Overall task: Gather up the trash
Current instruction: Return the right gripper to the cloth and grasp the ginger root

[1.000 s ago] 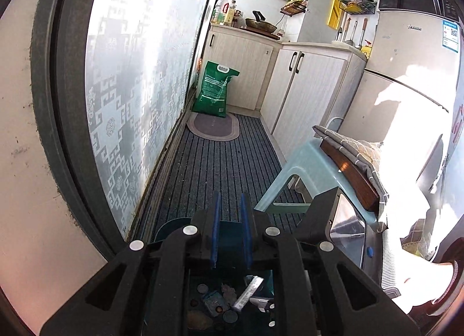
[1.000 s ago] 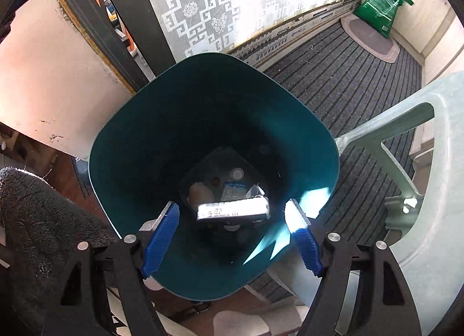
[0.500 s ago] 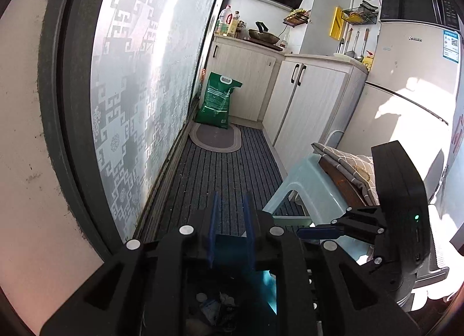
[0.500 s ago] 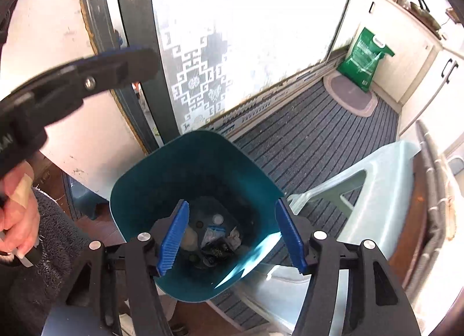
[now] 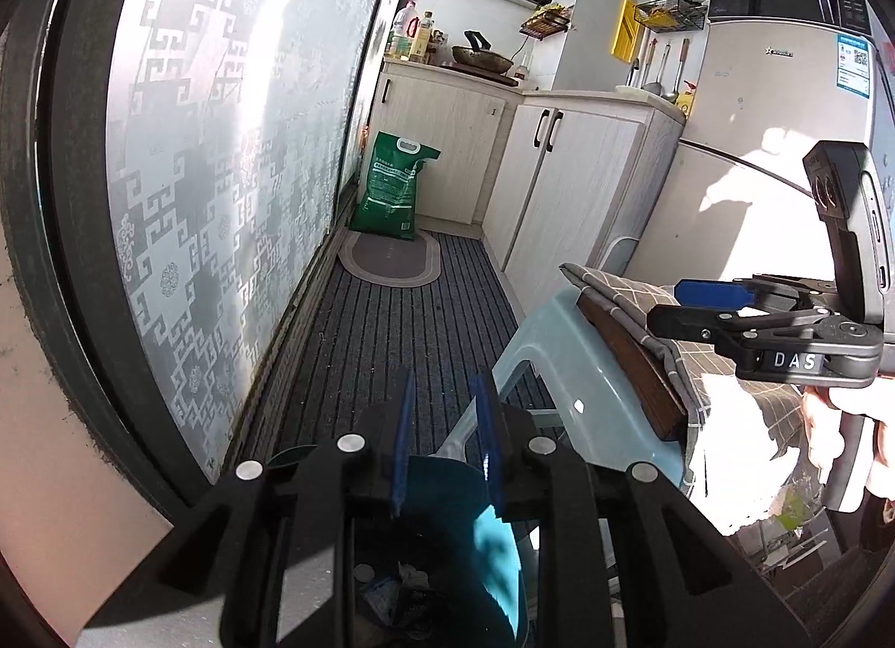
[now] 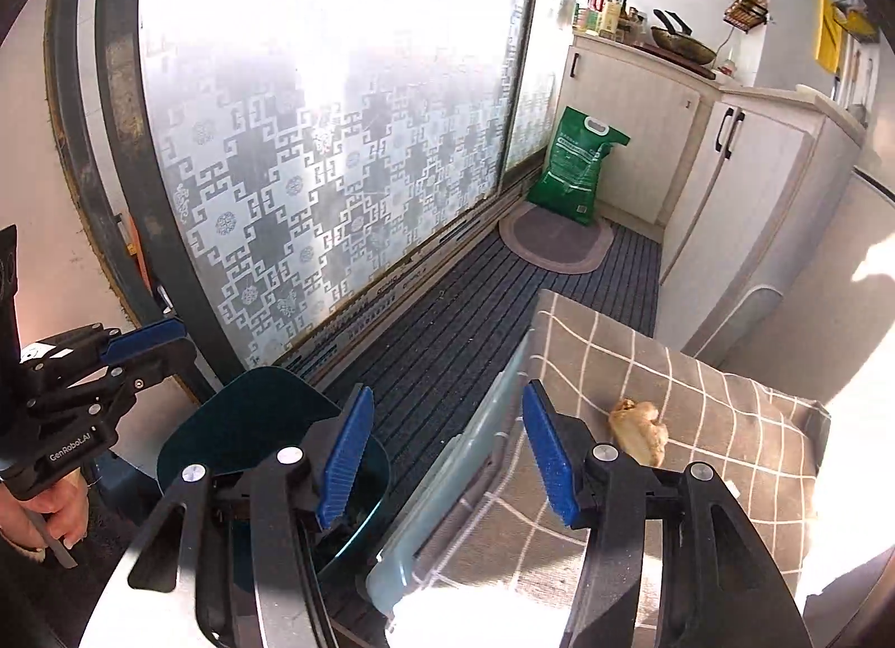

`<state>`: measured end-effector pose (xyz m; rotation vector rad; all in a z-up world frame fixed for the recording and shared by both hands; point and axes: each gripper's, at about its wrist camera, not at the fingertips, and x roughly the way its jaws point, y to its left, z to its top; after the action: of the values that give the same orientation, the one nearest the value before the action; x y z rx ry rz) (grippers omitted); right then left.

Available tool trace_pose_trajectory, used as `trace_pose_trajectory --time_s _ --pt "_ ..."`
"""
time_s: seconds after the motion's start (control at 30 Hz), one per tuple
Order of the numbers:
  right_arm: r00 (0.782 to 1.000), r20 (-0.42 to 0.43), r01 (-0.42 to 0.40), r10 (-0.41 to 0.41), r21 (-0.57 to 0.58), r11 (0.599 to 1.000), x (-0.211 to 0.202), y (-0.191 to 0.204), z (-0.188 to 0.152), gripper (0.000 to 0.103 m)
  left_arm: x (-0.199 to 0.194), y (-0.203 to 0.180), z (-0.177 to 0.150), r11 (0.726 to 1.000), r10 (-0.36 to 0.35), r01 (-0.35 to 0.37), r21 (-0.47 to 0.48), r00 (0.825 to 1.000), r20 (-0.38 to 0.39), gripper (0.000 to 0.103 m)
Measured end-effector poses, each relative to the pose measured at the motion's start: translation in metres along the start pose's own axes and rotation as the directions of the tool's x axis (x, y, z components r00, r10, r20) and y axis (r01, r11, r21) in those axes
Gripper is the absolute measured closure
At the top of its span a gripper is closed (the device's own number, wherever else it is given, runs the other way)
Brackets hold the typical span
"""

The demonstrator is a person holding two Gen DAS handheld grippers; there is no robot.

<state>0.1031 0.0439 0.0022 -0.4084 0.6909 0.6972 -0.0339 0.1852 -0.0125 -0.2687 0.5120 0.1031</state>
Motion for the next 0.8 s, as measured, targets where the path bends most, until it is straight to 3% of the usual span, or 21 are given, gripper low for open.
trace_pose_trajectory --time_s 0.27,0.67,0.8 --pt "0.996 -0.040 0.089 -0.085 0.105 0.990 0.005 -0.070 -0.021 0.047 0.009 -0.026 0.000 0.999 -0.039 0.039 0.034 0.999 -0.011 0.078" --pt "0.990 -0.098 0.114 -0.099 0.162 0.980 0.024 -0.103 -0.043 0.047 0.025 -0.056 -0.006 0.992 -0.104 0.108 0.065 0.993 -0.062 0.074" --pt "0.992 -0.101 0.090 -0.074 0.163 0.983 0.032 -0.106 -0.042 0.052 0.029 -0.062 -0.008 0.990 -0.109 0.115 0.081 0.991 -0.079 0.073"
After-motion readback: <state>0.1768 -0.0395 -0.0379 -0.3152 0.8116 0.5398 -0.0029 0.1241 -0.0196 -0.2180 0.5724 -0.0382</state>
